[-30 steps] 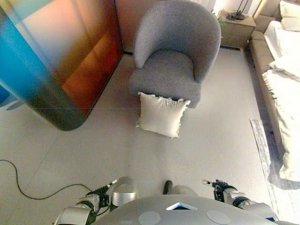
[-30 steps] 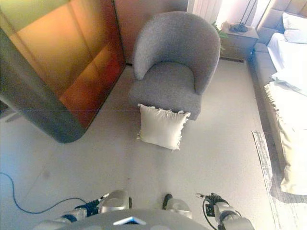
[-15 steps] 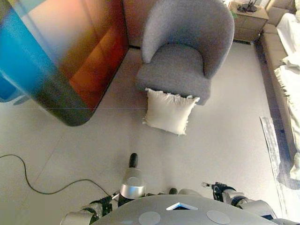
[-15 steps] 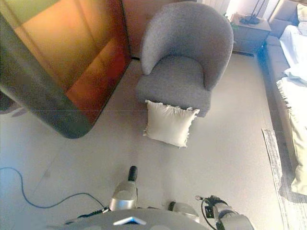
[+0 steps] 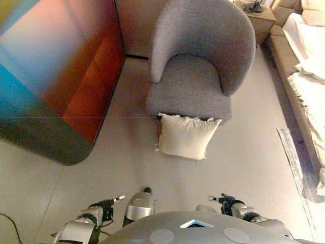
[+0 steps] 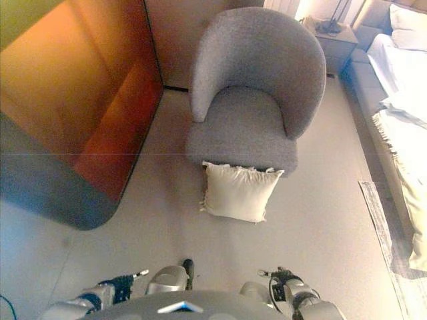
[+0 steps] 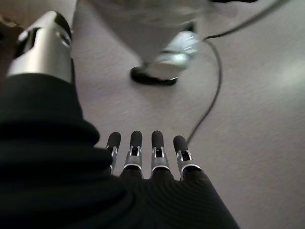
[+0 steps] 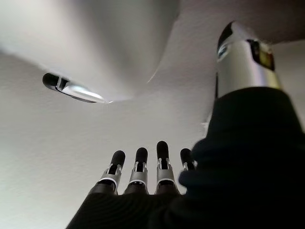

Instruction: Pick up the cushion and take it to the sofa

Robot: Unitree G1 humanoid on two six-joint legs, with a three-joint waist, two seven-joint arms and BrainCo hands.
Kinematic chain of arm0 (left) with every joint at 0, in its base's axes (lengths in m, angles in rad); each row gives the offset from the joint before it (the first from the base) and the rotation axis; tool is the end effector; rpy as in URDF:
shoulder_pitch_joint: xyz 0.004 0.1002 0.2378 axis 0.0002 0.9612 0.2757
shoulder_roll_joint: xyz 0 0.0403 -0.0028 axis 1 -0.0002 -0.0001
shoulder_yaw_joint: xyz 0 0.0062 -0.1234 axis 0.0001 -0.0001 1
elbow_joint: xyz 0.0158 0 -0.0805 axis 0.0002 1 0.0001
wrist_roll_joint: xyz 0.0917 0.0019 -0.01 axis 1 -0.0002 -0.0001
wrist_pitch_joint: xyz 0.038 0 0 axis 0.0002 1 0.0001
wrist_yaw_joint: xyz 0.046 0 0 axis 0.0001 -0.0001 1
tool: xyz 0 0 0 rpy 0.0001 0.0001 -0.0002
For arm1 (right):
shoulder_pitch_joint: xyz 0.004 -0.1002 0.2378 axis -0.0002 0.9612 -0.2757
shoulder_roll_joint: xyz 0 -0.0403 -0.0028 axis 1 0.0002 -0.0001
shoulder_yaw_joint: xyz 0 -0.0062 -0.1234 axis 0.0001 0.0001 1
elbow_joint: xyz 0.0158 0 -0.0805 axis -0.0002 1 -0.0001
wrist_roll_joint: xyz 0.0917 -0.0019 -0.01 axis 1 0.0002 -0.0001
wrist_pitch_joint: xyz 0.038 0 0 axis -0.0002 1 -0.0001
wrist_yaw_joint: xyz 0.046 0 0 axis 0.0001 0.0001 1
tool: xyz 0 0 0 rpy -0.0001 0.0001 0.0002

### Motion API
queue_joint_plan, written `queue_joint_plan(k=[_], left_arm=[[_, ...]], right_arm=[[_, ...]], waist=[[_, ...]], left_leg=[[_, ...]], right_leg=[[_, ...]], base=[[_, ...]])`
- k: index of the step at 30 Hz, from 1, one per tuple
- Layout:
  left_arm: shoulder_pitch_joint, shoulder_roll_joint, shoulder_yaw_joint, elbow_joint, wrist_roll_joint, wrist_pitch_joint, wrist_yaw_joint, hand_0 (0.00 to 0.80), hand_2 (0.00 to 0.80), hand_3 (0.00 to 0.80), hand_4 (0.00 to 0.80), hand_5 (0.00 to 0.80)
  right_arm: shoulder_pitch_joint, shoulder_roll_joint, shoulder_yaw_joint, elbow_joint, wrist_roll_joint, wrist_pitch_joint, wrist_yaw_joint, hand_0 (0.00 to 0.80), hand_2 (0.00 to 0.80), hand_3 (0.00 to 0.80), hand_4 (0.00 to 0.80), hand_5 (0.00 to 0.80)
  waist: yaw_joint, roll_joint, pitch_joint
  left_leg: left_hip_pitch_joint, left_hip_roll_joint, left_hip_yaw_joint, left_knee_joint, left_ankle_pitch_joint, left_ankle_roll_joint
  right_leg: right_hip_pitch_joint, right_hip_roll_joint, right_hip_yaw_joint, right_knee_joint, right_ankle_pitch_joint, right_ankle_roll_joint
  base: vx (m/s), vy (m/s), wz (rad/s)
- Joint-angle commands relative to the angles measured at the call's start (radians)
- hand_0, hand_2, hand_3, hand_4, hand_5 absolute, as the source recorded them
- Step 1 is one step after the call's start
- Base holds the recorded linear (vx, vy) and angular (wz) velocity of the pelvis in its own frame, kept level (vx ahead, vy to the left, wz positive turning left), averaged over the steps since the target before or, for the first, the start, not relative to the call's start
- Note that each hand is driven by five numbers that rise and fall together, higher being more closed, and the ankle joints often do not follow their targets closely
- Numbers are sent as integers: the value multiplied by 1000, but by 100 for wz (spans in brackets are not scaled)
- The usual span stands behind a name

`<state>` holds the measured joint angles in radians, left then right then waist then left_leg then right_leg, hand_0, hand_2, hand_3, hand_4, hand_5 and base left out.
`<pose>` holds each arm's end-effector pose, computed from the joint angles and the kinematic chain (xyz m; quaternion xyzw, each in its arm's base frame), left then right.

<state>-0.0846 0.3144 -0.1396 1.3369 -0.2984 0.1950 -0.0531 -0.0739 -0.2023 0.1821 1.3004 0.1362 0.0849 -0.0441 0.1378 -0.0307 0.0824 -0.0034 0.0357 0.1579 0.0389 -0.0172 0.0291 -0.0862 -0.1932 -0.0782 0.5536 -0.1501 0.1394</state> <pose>0.0748 0.2564 -0.1202 0.0213 0.6498 0.1115 0.7516 0.0814 -0.2136 -0.1299 -0.0987 0.6090 -0.0459 0.7856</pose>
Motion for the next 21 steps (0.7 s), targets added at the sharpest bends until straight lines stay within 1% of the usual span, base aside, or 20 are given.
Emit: queue_joint_plan(k=[1,2,3,5,7,9,11,12,13,14,15,18,19,20,21], left_arm=[[-36,-22,-2,9,-23,45,25,0,0,0,0,0],[-37,-27,-2,10,-20,48,28,0,0,0,0,0],[-34,-32,1,12,-18,46,31,0,0,0,0,0],[-22,-42,11,22,-7,34,32,0,0,0,0,0],[-7,-52,15,31,-1,16,38,0,0,0,0,0],[9,-62,16,39,-7,-1,53,0,0,0,0,0],[24,-66,21,45,5,-9,57,0,0,0,0,0],[29,-67,23,48,13,-11,57,0,0,0,0,0],[35,-67,26,51,18,-13,57,0,0,0,0,0],[39,-67,30,54,23,-13,58,0,0,0,0,0],[45,-70,31,55,21,-13,61,0,0,0,0,0],[59,-77,38,54,17,-11,64,0,0,0,0,0],[65,-76,39,53,25,-12,59,0,0,0,0,0],[69,-74,40,53,39,-14,48,0,0,0,0,0],[71,-74,39,54,47,-22,39,0,0,0,0,0]], right_arm=[[-20,-41,3,-27,22,-31,-21,0,0,0,0,0],[-22,-42,6,-32,46,-35,-28,0,0,0,0,0],[-23,-44,5,-37,59,-39,-34,0,0,0,0,0],[-18,-48,-5,-38,58,-50,-34,0,0,0,0,0],[-11,-52,-12,-34,45,-59,-35,0,0,0,0,0],[4,-54,-24,-23,29,-64,-28,0,0,0,0,0],[21,-53,-36,-8,11,-75,-20,0,0,0,0,0],[29,-52,-39,-3,9,-82,-20,0,0,0,0,0],[36,-50,-41,2,6,-90,-18,0,0,0,0,0],[44,-48,-43,6,2,-96,-16,0,0,0,0,0],[46,-48,-45,10,-4,-97,-14,0,0,0,0,0],[48,-54,-41,15,-33,-97,-1,0,0,0,0,0],[46,-57,-37,12,-31,-89,-1,0,0,0,0,0],[42,-61,-30,6,-19,-83,-1,0,0,0,0,0],[38,-66,-24,-2,-4,-76,0,0,0,0,0,0]], waist=[[-42,23,30],[-57,19,37],[-72,15,43],[-101,3,45],[-127,-10,42],[-152,-11,37],[-166,-10,31],[-169,-10,28],[-172,-12,25],[-172,-14,19],[-173,-16,13],[-176,-23,2],[-177,-19,-2],[-173,-14,-5],[-167,-10,-6]], left_leg=[[-51,-22,-50,-9,22,13],[-22,-28,-50,-13,9,6],[7,-33,-49,-19,-7,2],[63,-51,-49,-31,-43,-4],[113,-71,-69,-42,-81,-6],[165,-79,-114,-51,-118,-5],[212,-74,-157,-51,-152,-8],[231,-70,-172,-50,-167,-8],[248,-66,-182,-47,-183,-8],[261,-57,-186,-42,-196,-9],[271,-51,-192,-34,-207,-16],[285,-35,-210,20,-245,-34],[287,-17,-222,47,-224,-48],[276,1,-223,79,-178,-67],[249,16,-225,132,-117,-83]], right_leg=[[15,66,-91,-209,65,-33],[-13,59,-112,-260,89,-34],[-30,52,-124,-301,113,-32],[-59,32,-131,-398,179,-18],[-85,9,-119,-478,257,4],[-106,-7,-97,-543,312,19],[-122,-19,-82,-564,332,23],[-124,-22,-78,-561,336,23],[-123,-24,-78,-553,338,22],[-115,-24,-88,-557,324,21],[-105,-24,-91,-554,329,19],[-97,-18,-74,-515,323,3],[-100,-3,-69,-483,301,-12],[-90,12,-77,-472,282,-29],[-70,27,-83,-472,264,-46]], base=[[240,-32,-30],[250,-38,-14],[275,-41,-3],[347,-41,4],[415,-63,8],[483,-112,21],[501,-170,50],[487,-209,55],[448,-224,44],[429,-235,34],[411,-246,33],[391,-239,22],[332,-215,19],[319,-232,31],[279,-236,38]])
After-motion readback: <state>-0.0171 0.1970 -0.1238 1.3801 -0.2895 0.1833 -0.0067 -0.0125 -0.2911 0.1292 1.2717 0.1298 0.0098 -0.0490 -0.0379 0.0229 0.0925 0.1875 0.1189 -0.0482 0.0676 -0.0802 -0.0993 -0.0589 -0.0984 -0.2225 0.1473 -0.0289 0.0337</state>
